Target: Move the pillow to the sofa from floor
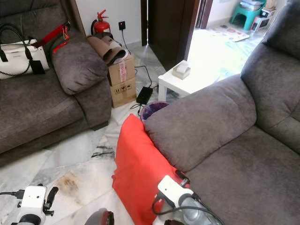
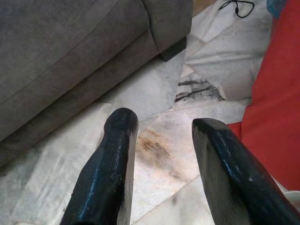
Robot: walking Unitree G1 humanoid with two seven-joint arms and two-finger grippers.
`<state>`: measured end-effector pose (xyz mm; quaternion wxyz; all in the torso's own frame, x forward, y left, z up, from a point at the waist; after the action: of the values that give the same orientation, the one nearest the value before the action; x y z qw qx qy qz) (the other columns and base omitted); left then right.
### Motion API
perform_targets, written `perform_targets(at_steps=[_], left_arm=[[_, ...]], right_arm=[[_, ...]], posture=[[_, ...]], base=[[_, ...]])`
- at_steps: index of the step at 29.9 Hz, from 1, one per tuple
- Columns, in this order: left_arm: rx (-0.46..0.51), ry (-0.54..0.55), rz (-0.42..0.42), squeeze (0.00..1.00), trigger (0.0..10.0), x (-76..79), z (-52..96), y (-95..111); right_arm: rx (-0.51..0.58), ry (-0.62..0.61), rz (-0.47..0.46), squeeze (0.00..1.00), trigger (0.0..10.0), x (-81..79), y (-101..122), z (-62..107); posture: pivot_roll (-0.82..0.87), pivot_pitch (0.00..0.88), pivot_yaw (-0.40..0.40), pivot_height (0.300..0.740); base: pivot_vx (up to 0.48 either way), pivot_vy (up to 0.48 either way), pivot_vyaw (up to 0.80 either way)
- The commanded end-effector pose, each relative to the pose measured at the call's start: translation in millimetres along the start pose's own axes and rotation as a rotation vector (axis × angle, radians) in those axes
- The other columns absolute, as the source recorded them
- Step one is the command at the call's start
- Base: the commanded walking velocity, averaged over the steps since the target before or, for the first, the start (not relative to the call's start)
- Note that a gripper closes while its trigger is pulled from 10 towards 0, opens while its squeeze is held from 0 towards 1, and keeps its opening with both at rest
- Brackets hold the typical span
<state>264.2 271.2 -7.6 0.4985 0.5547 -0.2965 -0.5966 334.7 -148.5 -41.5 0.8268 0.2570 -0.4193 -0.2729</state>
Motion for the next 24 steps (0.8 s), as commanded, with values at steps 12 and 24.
perform_targets(at_steps=[12,24], left_arm=[[0.024,-0.031,-0.056,0.00,10.0,-1.6,14.8,11.4],[0.017,-0.037,-0.081,0.00,10.0,-2.6,25.2,16.0]], right_arm=[[0.010,-0.102,0.099,0.00,10.0,15.6,9.7,-4.0],[-0.029,-0.156,0.122,0.00,0.6,30.5,6.0,-4.4]], posture=[[0.28,0.239,0.043,0.636],[0.31,0.257,0.034,0.636]], base=[[0.000,0.000,0.00],[0.000,0.000,0.00]])
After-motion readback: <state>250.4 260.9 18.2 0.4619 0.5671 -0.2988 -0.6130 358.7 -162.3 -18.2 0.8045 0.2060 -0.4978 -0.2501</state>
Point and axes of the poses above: a point about 5 cm out from each wrist's last joint towards the gripper, its own z axis pointing back from the gripper into the wrist, its own y axis along the axis of the wrist's last joint, x = y × z, the point moved 6 cm from there along -z, pointing out of the wrist towards the gripper, and after that the axes turned 5 degrees about -z, right-handed, at the moved point
